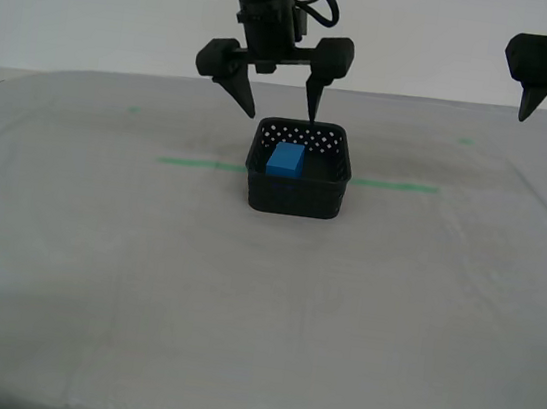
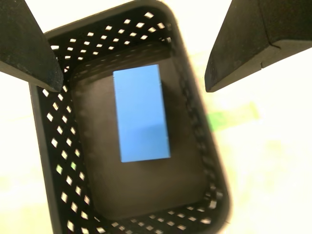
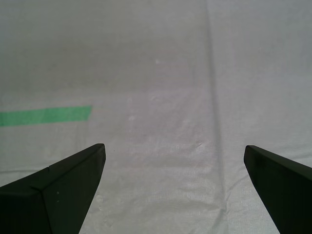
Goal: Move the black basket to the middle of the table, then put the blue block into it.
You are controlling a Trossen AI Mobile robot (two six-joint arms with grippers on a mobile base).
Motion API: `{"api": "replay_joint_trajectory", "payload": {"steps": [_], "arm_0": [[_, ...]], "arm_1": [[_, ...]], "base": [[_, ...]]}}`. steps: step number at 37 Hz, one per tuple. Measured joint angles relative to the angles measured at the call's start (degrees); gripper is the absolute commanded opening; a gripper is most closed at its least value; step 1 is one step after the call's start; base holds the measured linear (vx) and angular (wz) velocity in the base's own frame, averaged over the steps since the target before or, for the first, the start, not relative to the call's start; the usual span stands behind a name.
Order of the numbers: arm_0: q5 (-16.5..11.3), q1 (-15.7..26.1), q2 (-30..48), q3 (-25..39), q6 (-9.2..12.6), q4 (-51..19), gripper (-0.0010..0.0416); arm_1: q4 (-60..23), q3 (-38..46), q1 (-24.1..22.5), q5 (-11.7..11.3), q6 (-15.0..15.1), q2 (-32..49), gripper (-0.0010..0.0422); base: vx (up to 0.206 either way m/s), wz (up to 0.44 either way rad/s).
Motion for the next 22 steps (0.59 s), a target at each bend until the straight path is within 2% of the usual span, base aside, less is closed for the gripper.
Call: {"api": "replay_joint_trajectory", "payload": {"steps": [12, 22], "arm_0": [[0.0, -0.1, 0.0, 0.0, 0.0, 0.0, 0.0399], [0.0, -0.1, 0.0, 0.0, 0.0, 0.0, 0.0398]], "arm_1": [[-2.1, -0.8, 4.3, -0.7, 4.0, -3.8, 0.0401], [-1.8, -7.1, 8.9, -1.1, 5.4, -9.6, 0.0401]], "base": [[0.000, 0.000], [0.000, 0.000]]}}
